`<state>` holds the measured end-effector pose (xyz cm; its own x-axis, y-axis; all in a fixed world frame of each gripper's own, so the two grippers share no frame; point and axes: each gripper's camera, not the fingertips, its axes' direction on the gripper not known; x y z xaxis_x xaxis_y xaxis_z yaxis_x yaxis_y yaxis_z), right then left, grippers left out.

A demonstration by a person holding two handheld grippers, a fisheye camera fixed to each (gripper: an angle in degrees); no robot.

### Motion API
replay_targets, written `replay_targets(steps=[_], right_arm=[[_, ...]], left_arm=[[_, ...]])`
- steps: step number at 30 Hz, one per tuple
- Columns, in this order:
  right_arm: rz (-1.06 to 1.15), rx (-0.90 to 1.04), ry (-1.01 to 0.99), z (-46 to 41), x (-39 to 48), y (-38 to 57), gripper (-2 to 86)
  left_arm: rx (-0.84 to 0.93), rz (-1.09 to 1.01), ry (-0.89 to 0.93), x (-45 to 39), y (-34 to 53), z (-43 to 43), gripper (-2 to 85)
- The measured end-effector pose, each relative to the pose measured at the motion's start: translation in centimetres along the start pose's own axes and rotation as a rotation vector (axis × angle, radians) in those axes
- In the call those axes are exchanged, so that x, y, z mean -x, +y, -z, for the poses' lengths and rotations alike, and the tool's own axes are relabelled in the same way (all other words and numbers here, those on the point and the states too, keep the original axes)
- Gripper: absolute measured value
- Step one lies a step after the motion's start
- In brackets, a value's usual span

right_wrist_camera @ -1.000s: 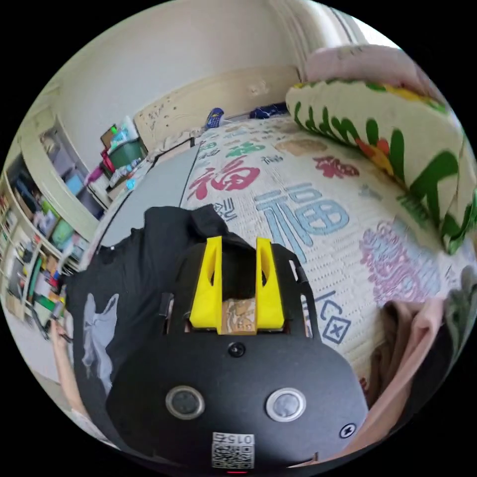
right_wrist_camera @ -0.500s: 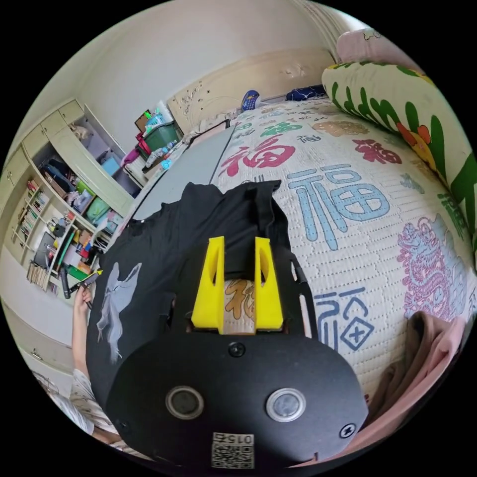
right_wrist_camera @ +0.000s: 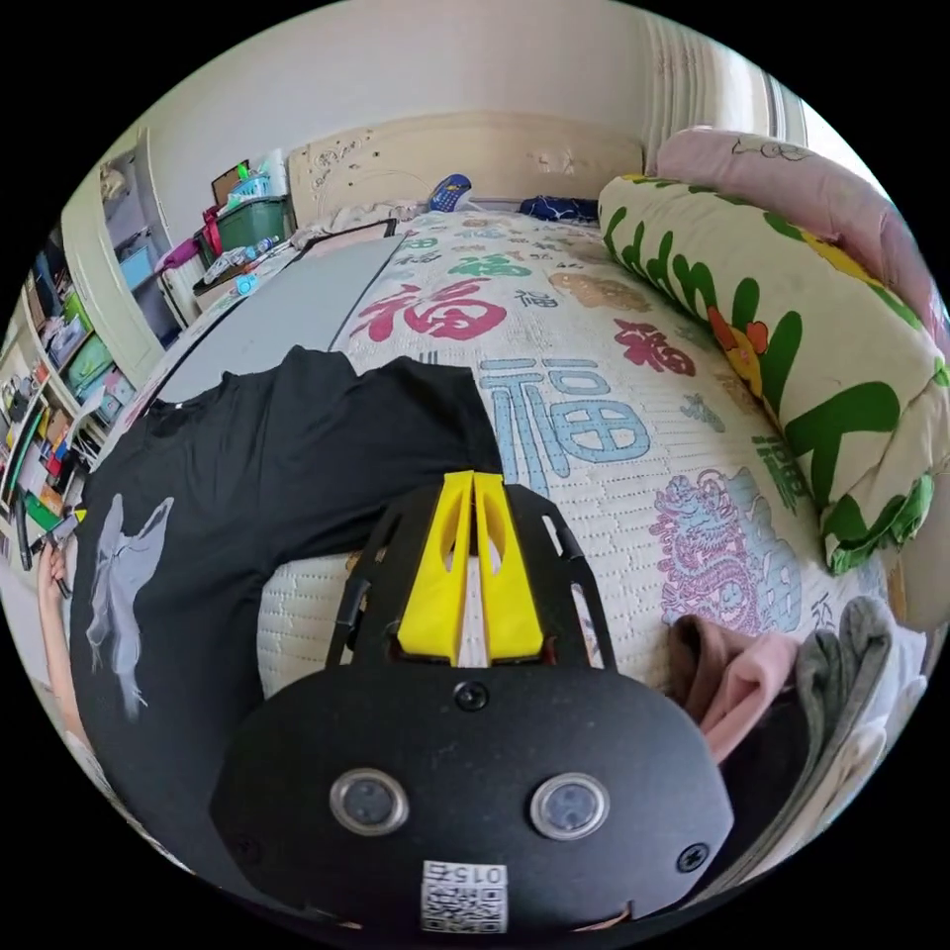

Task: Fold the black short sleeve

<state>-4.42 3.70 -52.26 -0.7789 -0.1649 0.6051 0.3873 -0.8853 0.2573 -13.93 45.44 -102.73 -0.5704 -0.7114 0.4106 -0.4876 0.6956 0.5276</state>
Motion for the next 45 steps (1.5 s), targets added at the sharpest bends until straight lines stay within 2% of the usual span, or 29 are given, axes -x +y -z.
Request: replay_targets(steps=[4,7,10,13,16,19,29,31,34,36,38,42,45], right_arm=[[-0.024,-0.124,0.183,1.9,2.6,-0.2,6.2],[-0.033,-0.194,0.093,2.0,2.8,0.1,6.2],[-0.008,-0.170,0.063,1.1,2.6,-0.1,5.4],[0.024,-0.124,0.100,-0.2,3.0,-0.6,0.6],[0.082,0.031,0.133,-3.3,3.2,-2.4,-0.2],[0.072,0.052,0.107,-3.5,1.1,-2.8,-0.5],[-0.096,-0.009,-0.243,-0.7,-14.1,-0.8,-0.4],[-0.159,-0.058,-0.320,0.3,-17.6,0.9,-0.1],[-0.262,-0.257,-0.502,2.8,-24.6,5.7,0.8],[-0.334,-0.158,-0.541,2.7,-29.2,8.1,3.2],[-0.300,-0.152,-0.545,3.9,-30.8,10.1,4.9],[-0.346,-0.321,-0.506,7.3,-32.6,16.4,5.3],[-0.313,-0.342,-0.648,8.9,-32.0,20.2,5.8]], left_arm=[[-0.008,0.008,-0.038,-1.1,-0.3,0.0,7.7],[-0.006,0.003,-0.038,-1.9,-0.6,0.0,7.6],[-0.040,0.030,-0.023,-2.2,-0.5,0.8,7.0],[-0.076,0.092,-0.030,-1.7,-0.3,1.6,6.5],[-0.042,0.094,-0.008,-2.1,-0.7,1.0,6.6],[-0.017,0.072,-0.051,-3.7,-1.3,0.9,6.7],[-0.029,0.063,-0.069,-6.0,-1.3,3.0,6.8],[-0.053,0.059,-0.086,-6.6,-0.8,3.8,7.1],[-0.118,0.081,-0.145,-7.5,0.6,6.4,7.9],[-0.104,0.104,-0.180,-8.9,2.2,10.1,7.8],[-0.145,0.091,-0.080,-10.5,4.4,14.3,8.1],[-0.264,-0.050,0.122,-16.7,14.1,24.0,9.1],[-0.308,-0.111,0.225,-19.6,23.0,28.7,9.7]])
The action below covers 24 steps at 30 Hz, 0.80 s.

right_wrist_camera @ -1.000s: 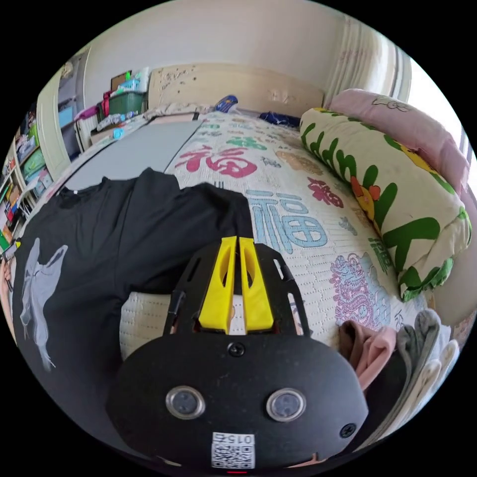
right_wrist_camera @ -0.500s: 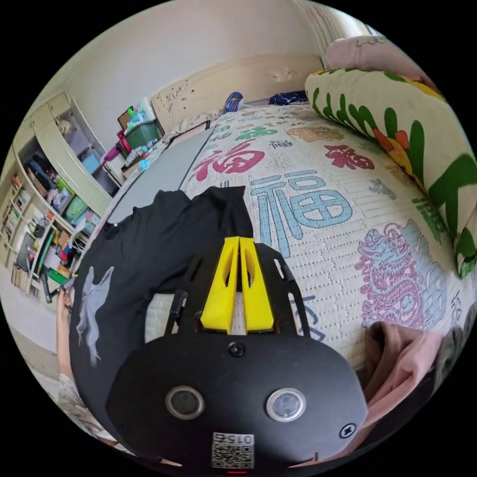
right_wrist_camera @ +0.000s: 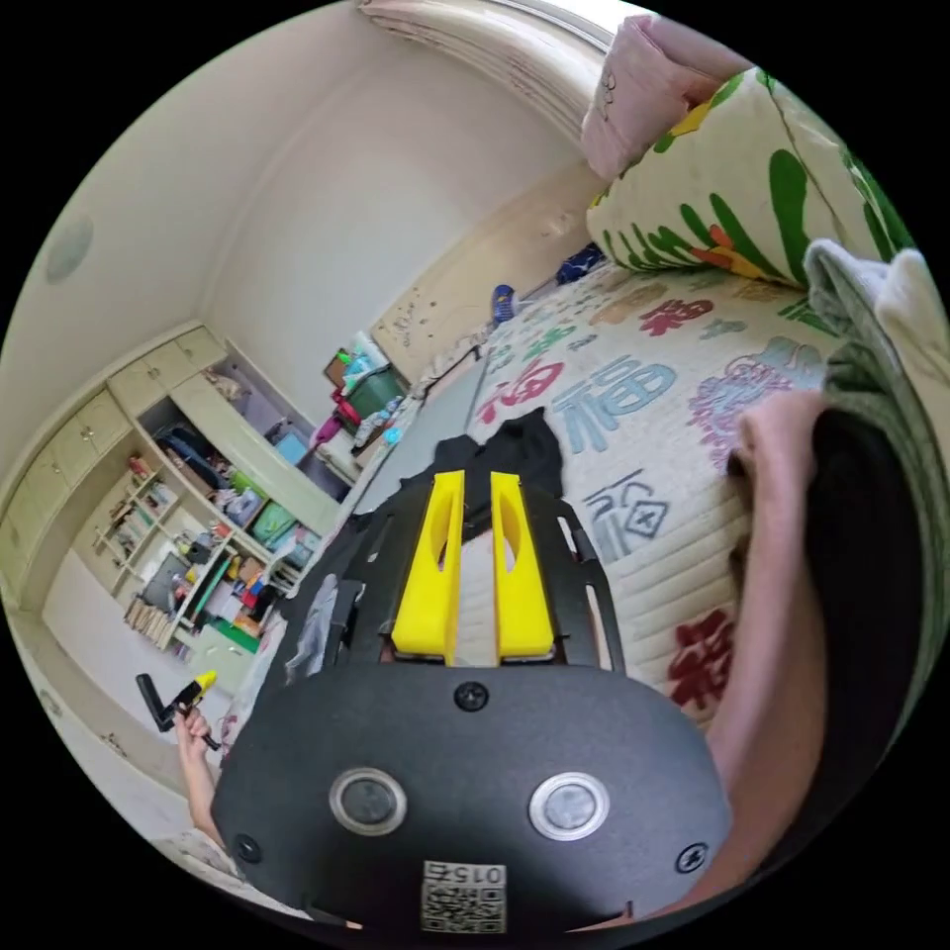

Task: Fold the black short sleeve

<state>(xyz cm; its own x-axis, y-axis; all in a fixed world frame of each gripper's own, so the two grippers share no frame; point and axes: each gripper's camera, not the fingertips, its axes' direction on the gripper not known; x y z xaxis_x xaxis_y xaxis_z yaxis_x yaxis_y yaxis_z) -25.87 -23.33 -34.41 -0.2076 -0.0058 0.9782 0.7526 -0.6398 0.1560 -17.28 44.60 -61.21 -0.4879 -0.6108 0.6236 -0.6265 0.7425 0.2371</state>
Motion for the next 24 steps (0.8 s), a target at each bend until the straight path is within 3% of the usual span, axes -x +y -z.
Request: replay_targets(steps=[6,12,18,24], right_arm=[[0.372,0.088,-0.249,9.0,6.6,11.2,6.8],[0.751,0.152,-0.300,20.7,4.0,27.5,7.4],[0.789,0.039,-0.194,26.2,-4.4,39.0,7.2],[0.702,-0.123,-0.165,25.2,-14.2,44.8,4.9]], left_arm=[[-0.089,0.046,-0.033,-3.9,13.8,10.0,10.7],[-0.280,0.242,-0.135,-7.5,26.3,14.0,10.7],[-0.348,0.344,-0.091,-8.6,30.7,13.2,11.5],[-0.479,0.376,-0.143,-10.5,32.2,15.0,7.2]])
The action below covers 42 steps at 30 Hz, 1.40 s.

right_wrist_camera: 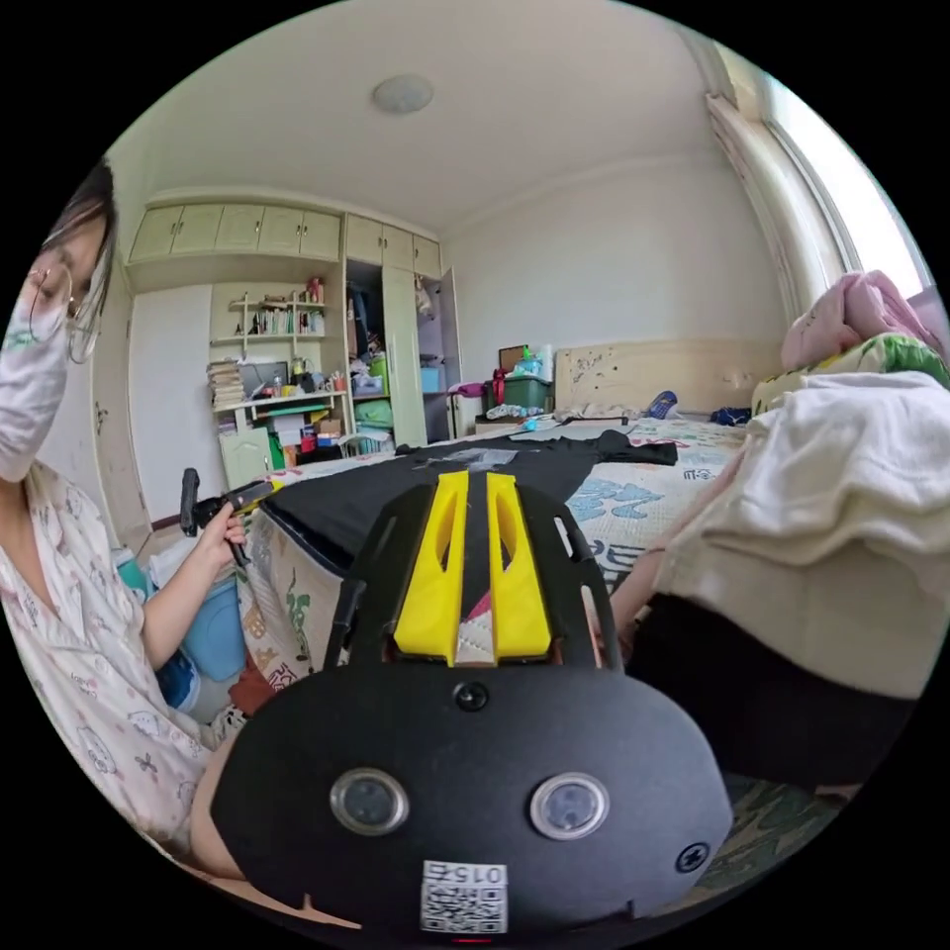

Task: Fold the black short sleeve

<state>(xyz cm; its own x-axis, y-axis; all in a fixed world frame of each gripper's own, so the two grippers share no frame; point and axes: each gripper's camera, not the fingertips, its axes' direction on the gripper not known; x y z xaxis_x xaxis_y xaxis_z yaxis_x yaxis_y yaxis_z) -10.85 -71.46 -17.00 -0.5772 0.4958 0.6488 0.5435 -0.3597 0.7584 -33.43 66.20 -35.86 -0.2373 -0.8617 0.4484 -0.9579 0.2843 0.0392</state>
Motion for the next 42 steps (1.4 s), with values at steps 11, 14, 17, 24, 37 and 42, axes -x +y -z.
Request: replay_targets(steps=[11,14,17,24,37,42], right_arm=[[0.193,0.225,0.124,-5.1,-3.5,13.4,9.1],[0.238,0.202,0.085,-6.2,-4.5,15.6,8.4],[0.275,0.245,0.156,-8.4,-5.6,16.7,6.9],[0.258,0.247,0.199,-8.4,-10.3,18.1,-0.4],[0.049,0.085,0.056,-0.2,-22.0,22.4,-0.6],[-0.173,-0.449,0.116,10.8,-22.4,23.3,-0.5]], left_arm=[[-0.084,-0.071,0.007,-3.0,-2.1,5.3,-0.4],[-0.079,-0.056,0.013,-3.4,-2.6,5.8,-0.6],[-0.068,-0.032,0.022,-3.6,-3.1,6.3,-0.6],[-0.057,-0.042,0.027,-5.1,-5.1,7.8,-0.6],[-0.009,-0.057,0.001,-7.1,-7.2,9.6,-0.3],[0.012,-0.112,-0.080,-9.7,-8.4,9.6,-0.2]])
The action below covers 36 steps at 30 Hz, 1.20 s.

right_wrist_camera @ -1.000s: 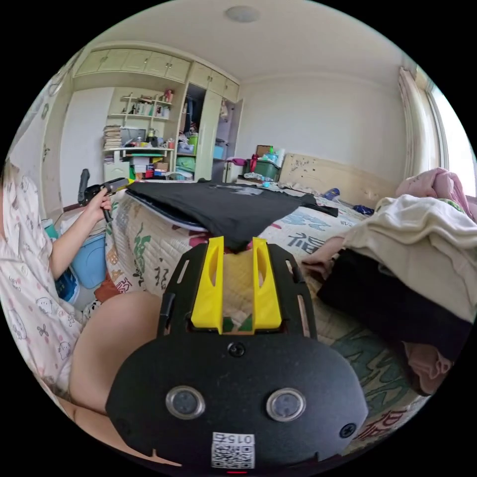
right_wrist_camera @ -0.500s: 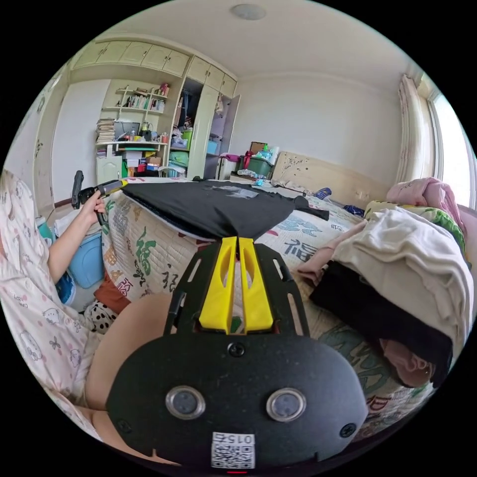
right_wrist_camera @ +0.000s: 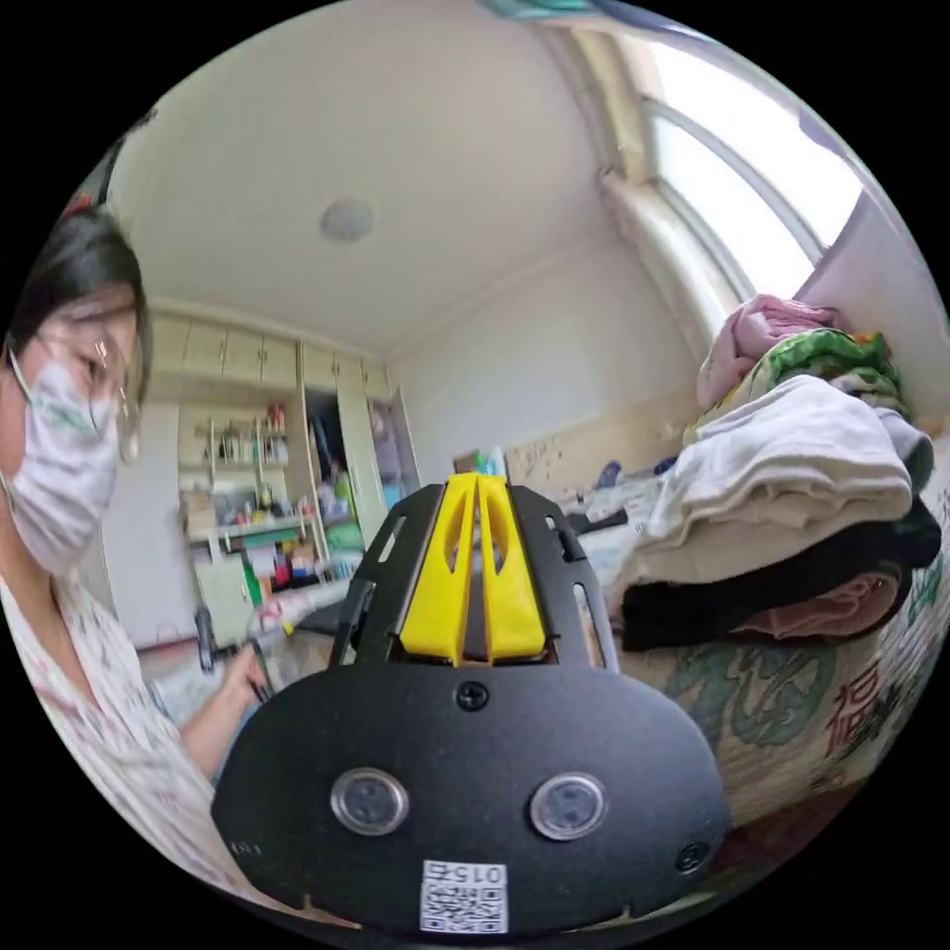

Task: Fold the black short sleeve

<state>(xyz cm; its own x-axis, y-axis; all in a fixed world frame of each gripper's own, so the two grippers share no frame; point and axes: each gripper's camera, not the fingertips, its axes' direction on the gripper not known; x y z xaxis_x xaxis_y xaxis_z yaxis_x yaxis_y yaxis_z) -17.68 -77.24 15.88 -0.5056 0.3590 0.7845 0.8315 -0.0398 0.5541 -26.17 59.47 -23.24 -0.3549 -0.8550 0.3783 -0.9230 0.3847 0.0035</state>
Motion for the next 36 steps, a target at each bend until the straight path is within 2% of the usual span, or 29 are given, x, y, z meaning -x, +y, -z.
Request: replay_targets(steps=[4,6,9,15,26,36], right_arm=[[-0.052,-0.403,-0.064,8.0,2.7,-0.7,-0.6],[0.004,-0.664,-0.161,13.1,5.1,0.3,-0.6],[0.079,-0.787,-0.220,17.0,6.7,0.5,-0.6],[-0.051,-0.829,-0.380,20.2,1.9,2.0,-0.6],[0.067,-0.975,-0.257,26.3,2.6,6.9,-0.6],[0.085,-0.989,-0.300,28.5,1.7,9.3,-0.6]], left_arm=[[-0.004,-0.054,-0.063,-2.0,-0.8,0.4,-0.2],[0.000,-0.084,-0.092,-3.0,-1.5,0.7,-0.2],[0.009,-0.094,-0.098,-3.5,-2.4,1.0,-0.2],[0.003,-0.092,-0.103,-3.9,-3.4,1.6,-0.2],[-0.010,-0.097,-0.124,-3.8,-4.4,2.6,-0.3],[-0.027,-0.069,-0.111,-1.7,-4.6,3.5,-0.1]])
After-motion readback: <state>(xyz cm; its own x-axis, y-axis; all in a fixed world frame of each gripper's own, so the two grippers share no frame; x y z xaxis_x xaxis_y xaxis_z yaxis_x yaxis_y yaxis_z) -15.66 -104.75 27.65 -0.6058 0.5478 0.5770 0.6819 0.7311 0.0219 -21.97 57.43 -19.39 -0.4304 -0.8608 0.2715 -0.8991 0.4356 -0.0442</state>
